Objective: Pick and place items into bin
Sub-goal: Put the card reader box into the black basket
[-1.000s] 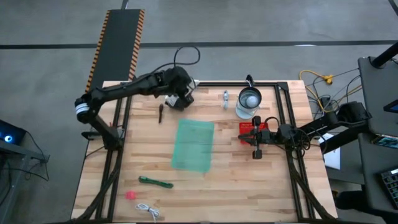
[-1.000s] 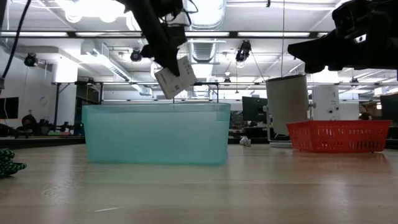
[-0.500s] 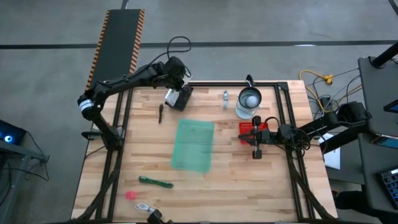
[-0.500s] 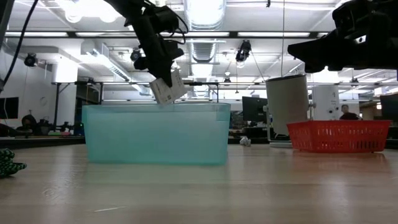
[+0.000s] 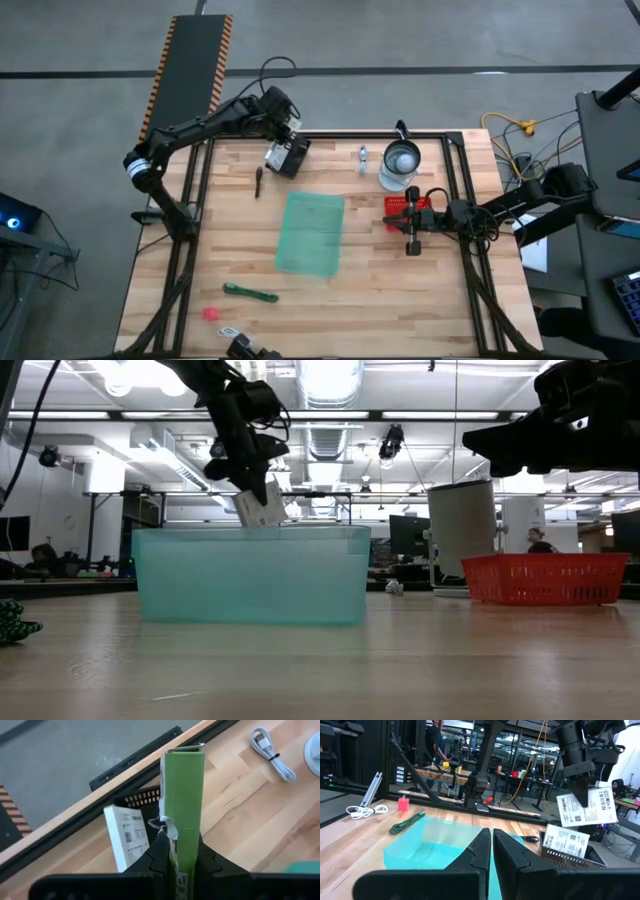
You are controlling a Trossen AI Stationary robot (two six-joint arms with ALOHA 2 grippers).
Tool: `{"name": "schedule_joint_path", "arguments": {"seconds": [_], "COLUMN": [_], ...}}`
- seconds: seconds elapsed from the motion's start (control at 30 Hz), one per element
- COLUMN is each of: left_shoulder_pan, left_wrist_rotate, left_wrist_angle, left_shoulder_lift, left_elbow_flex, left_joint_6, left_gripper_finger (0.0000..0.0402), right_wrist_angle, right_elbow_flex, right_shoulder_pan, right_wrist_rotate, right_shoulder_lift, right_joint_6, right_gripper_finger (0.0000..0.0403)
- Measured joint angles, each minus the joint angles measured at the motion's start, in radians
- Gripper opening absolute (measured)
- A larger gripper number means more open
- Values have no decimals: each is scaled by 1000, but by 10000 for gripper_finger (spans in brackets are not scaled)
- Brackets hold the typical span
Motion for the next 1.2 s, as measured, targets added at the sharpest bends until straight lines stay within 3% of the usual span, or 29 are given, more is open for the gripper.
{"name": "schedule_joint_path", "arguments": {"seconds": [0.6,0.8,1.2], "left_shoulder_pan": [0,15,64], "left_wrist_rotate": [34,110,137], "left_wrist_angle": [-81,-80,-89], "left_shoulder_lift": [6,63,133], "left_elbow_flex": [-8,-6,20], "left_joint_6": [-51,-69,-43], "left_gripper_finger": [19,19,19], "right_wrist_angle": [-4,-4,-9], "right_elbow_flex": [0,0,0], "right_shoulder_pan": [0,0,0], "right_wrist_rotate": [0,0,0], "right_shoulder_lift": [0,0,0], "right_joint_6": [4,4,1], "right_gripper_finger": [8,8,8]}}
